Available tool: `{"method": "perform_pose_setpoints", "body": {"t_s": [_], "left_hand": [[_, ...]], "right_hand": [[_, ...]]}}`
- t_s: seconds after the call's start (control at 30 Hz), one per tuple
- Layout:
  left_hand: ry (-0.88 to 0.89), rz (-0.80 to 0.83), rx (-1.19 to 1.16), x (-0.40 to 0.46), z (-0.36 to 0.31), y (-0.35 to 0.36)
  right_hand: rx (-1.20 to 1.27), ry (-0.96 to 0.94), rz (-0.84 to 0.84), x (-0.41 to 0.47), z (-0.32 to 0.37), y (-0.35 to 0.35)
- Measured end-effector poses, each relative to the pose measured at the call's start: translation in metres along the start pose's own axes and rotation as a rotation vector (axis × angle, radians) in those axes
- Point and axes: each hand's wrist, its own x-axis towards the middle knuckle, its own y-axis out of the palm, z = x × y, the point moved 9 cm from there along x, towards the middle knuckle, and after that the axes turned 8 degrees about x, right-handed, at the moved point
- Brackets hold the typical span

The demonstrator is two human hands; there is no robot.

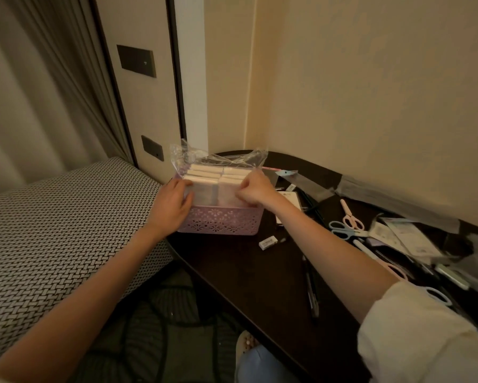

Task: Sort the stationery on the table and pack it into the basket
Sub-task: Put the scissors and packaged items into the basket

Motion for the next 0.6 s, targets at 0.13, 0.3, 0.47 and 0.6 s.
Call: {"method": "perform_pose_setpoints", "body": {"t_s": [0.13, 0.3, 0.47, 0.6], "left_hand": [[0.052, -0.104, -0.011, -0.004, -0.031, -0.011], [0.117, -0.12, -0.187, -0.006, -0.097, -0.015], [0.253, -0.029, -0.257, -0.019, -0.182, 0.003], [0.364, 0.082, -0.263, -0.031, -0.238, 0.033]], "right_hand": [[0.093, -0.139, -0.297, -0.042, -0.013, -0.07], [0.039, 0.001, -0.426, -0.093, -0.087, -0.134], [0.015, 0.166, -0.463, -0.163, -0.163, -0.18], [-0.022, 0.271, -0.529, -0.215, -0.217, -0.208]]}}
